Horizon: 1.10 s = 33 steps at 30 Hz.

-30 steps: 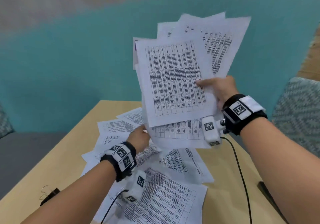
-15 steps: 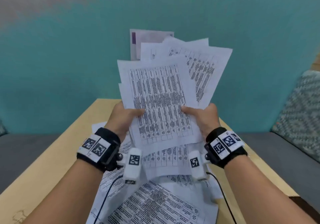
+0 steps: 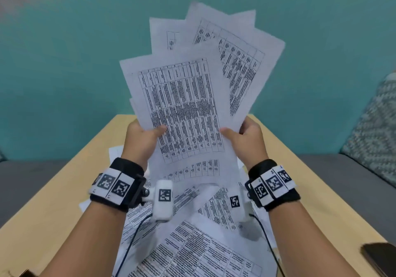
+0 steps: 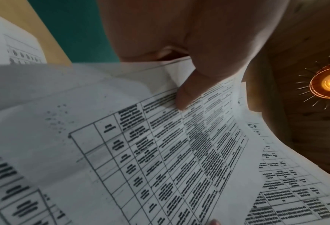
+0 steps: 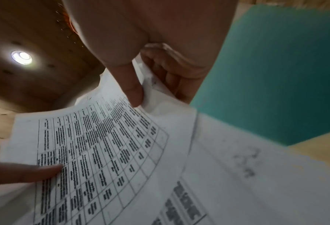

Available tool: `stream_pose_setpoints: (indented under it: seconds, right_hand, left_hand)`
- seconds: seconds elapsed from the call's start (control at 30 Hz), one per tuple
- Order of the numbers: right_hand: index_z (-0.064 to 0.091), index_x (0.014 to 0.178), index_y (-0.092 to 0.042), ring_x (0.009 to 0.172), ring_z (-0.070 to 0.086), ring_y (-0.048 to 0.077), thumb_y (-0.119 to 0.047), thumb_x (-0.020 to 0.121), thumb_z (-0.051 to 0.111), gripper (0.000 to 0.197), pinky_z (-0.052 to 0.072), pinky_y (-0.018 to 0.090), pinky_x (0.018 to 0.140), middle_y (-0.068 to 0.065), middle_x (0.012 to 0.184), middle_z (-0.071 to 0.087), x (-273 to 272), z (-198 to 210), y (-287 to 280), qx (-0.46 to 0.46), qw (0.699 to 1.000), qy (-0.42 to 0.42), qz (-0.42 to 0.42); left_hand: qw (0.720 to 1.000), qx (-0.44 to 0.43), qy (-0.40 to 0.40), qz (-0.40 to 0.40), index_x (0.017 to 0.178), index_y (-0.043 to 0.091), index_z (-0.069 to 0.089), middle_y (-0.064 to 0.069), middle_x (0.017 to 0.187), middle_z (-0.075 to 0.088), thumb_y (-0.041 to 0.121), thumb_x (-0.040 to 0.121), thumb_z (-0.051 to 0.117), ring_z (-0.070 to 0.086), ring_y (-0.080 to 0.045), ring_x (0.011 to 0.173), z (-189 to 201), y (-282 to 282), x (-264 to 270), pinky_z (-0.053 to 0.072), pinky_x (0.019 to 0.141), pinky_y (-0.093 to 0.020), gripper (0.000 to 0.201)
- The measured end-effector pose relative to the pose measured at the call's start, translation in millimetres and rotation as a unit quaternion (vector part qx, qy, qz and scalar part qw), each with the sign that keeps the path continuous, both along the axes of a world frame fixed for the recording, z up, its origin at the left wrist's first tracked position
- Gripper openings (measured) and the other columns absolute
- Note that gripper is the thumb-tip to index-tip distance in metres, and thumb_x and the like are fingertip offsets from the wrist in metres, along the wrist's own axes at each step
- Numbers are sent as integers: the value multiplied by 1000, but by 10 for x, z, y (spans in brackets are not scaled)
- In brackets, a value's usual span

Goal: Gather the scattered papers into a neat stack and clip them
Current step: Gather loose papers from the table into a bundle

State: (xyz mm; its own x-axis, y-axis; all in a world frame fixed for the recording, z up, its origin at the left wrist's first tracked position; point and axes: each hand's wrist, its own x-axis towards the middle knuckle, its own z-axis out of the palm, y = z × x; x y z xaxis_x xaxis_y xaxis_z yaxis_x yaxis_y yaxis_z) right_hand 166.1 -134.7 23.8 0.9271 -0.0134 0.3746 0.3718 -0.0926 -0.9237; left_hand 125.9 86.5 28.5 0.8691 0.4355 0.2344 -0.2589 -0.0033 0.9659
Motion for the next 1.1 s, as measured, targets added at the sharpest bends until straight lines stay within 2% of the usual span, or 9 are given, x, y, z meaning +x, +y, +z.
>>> stream_pose_setpoints:
  seconds: [0.1,0.17,0.3,0.4,0.6,0.73,0.83,0.97,1.1]
  right_hand:
    - [66,109,-20,100,72,13,1,85,73,33,56,42,97,-10,102,73,49,74,11,36,999,-19,-13]
    - [62,111,-20,95,72,7,2,83,75,38,57,38,94,-11,101,73,60,64,47,40,999,-22,-13]
    - [65,94,-22,88,73,11,-2,84,77,25,60,37,84,-5,97,75,39,49,44,-25,999,-2,20]
    - [67,80,-21,70,69,0,-7,84,79,18,57,25,71,-10,82,72,52,89,-12,-33,999,4,11]
    - [67,92,-18,94,69,21,-7,88,74,14,54,34,91,-2,96,71,80,36,16,-46,998,36,-4]
    - [65,111,0,99,70,27,-11,88,72,26,55,33,85,10,107,73,88,108,40,-30,999,27,-24]
    - [66,107,-1,93,69,28,-6,91,66,17,52,25,74,8,98,74,79,125,41,-44,998,32,-11]
    - [57,115,19,109,58,53,3,91,59,29,51,58,90,38,118,61,123,-35,63,-63,995,79,19]
    - [70,110,-5,105,69,33,-7,89,67,21,52,51,99,13,108,75,168,-80,34,-36,994,103,27]
  left_hand:
    - [1000,-6,-17,3,108,24,64,15,103,69,1,93,70,65,-7,99,23,-32,26,47,97,-34,28]
    - [1000,-7,-22,7,112,22,62,15,104,68,0,94,68,65,-9,100,16,-32,29,46,97,-34,28]
    - [1000,-11,-8,20,118,18,60,5,111,70,0,94,68,66,-22,111,29,22,33,48,101,-38,31]
    - [1000,-8,-9,24,113,19,62,10,106,69,0,92,70,66,-11,100,73,81,12,49,89,-27,29]
    - [999,-3,38,-3,126,14,62,0,126,70,4,83,77,64,-25,120,64,62,-20,45,110,-49,47]
    - [1000,-4,29,2,127,10,58,6,123,66,1,87,75,63,-10,107,146,80,-32,43,101,-34,44]
    - [999,3,32,10,135,7,56,4,128,65,1,88,75,60,-16,114,153,94,-30,40,97,-32,52]
    - [996,49,73,-6,138,8,51,4,131,60,3,90,73,55,-21,121,99,72,-26,39,104,-36,53]
    - [994,77,80,-23,127,14,61,4,120,66,1,91,70,60,-21,116,136,94,-38,43,99,-38,39]
